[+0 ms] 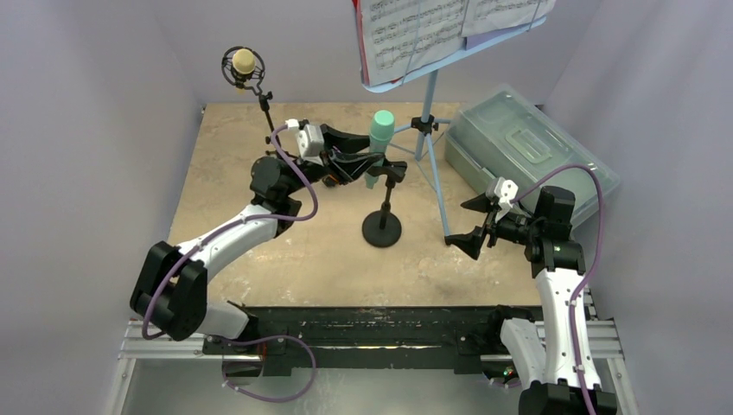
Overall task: Pack up the instrument practice props
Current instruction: Pick up the microphone stand with the microphone from the center of the board, then place the microphone stand with the microphone at the center of the board.
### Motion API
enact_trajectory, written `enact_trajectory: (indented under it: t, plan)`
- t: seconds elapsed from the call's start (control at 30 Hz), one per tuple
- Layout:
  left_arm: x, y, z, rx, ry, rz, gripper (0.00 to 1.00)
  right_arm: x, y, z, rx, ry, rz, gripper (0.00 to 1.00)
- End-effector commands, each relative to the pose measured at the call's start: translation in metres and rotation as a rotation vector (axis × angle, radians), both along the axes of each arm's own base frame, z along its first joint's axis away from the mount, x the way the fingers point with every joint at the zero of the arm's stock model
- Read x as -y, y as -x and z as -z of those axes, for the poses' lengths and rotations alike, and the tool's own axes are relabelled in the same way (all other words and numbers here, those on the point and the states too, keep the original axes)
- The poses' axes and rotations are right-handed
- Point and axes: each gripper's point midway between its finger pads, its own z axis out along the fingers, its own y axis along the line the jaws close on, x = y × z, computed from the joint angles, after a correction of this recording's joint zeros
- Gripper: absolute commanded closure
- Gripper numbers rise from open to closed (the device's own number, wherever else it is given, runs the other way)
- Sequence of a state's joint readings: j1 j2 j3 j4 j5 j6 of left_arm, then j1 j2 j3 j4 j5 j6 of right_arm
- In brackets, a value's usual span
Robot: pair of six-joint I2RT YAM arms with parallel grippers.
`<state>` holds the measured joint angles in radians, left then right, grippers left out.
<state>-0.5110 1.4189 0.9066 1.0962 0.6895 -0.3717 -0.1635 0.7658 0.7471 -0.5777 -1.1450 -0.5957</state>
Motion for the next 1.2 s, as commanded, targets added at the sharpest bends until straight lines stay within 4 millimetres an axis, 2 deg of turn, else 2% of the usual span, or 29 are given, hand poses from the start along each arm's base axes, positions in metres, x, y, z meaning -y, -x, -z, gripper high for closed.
enact_trajectory:
  t: [0.0,0.17,0.43,0.63,0.87,1.03,1.17]
  plan:
    - [-0.013,0.02,-0.046,0.045,0.125,-0.076,1.0,-0.004,0.003,-0.006,0.02,-0.01,-0.033,0.01]
    - [-0.007,0.03,-0.054,0.005,0.171,-0.117,1.0,-0.004,0.003,-0.007,0.02,-0.012,-0.036,0.01]
    - [0.005,0.046,-0.044,-0.002,0.198,-0.196,1.0,-0.009,0.004,-0.009,0.008,-0.024,-0.081,0.01]
    - [0.011,0.058,-0.038,0.019,0.232,-0.253,1.0,-0.016,0.005,-0.013,-0.006,0.014,-0.181,0.01]
    - [0.023,0.074,-0.024,0.026,0.225,-0.266,1.0,-0.036,-0.001,-0.037,0.003,0.031,-0.331,0.01]
    - [0.022,0.08,-0.019,0.025,0.228,-0.261,1.0,-0.053,-0.006,-0.059,0.026,0.017,-0.398,0.01]
    - [0.016,0.077,-0.018,0.01,0.237,-0.293,1.0,-0.069,-0.009,-0.075,0.03,0.017,-0.43,0.01]
